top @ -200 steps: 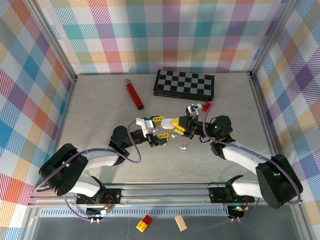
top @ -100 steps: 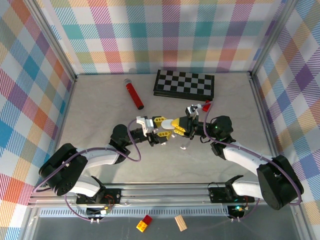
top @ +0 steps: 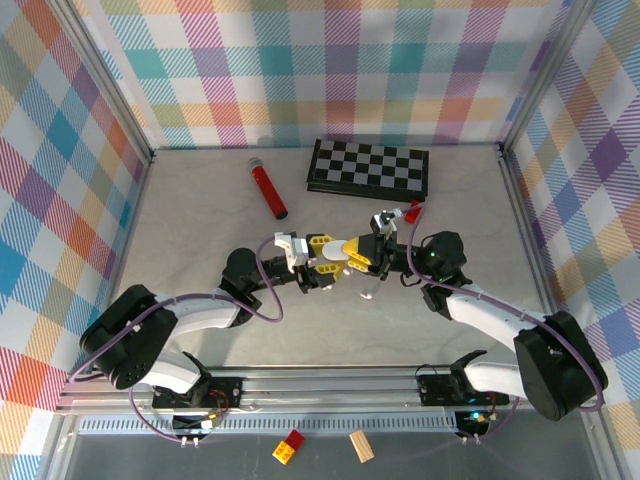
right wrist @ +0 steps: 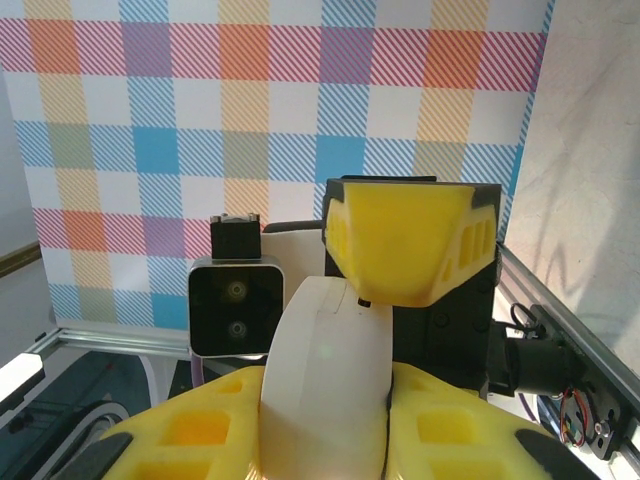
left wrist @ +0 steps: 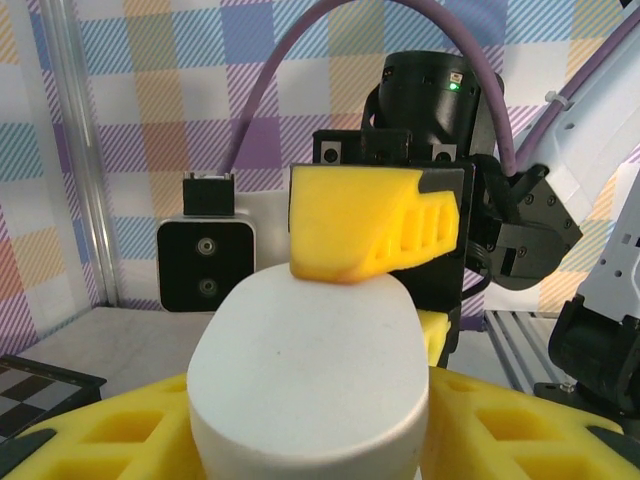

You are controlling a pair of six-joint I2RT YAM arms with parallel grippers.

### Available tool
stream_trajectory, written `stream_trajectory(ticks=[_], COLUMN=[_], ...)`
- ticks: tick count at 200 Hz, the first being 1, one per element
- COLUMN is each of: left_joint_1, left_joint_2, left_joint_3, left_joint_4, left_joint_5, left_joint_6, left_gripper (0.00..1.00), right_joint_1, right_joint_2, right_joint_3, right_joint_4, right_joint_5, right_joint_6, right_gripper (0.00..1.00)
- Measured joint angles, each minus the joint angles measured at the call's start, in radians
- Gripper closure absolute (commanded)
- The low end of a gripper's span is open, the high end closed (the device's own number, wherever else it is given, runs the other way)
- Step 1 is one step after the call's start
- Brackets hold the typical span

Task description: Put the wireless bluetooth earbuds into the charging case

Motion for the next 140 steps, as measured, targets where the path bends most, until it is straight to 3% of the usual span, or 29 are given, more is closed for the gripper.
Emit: stream_trajectory(ticks=[61, 106, 126, 140], left_joint_1=[0.0, 0.002, 0.003, 0.003], left_joint_2=[0.002, 0.002, 0.002, 0.002], left_joint_3=[0.0, 0.0, 0.0, 0.0], left_joint_4=[0.0, -0.002, -0.002, -0.002], left_joint_5=[0.003, 0.008, 0.013, 0.013], left_joint_6=[-0.001, -0.007, -0.008, -0.008], left_gripper=[0.54, 0.62, 0.63, 0.63], right_joint_1=[0.0, 0.0, 0.0, 0.0], right_joint_2=[-0.001, -0.001, -0.001, -0.001], right_joint_3=[0.0, 0.0, 0.0, 0.0], right_joint_4=[-0.006, -0.008, -0.008, -0.008], right_joint_5=[0.0, -0.001, -0.001, -0.001], right_joint_6=[-0.001, -0.001, -0.001, -0.001], right_gripper=[1.0, 0.98, 0.91, 0.78])
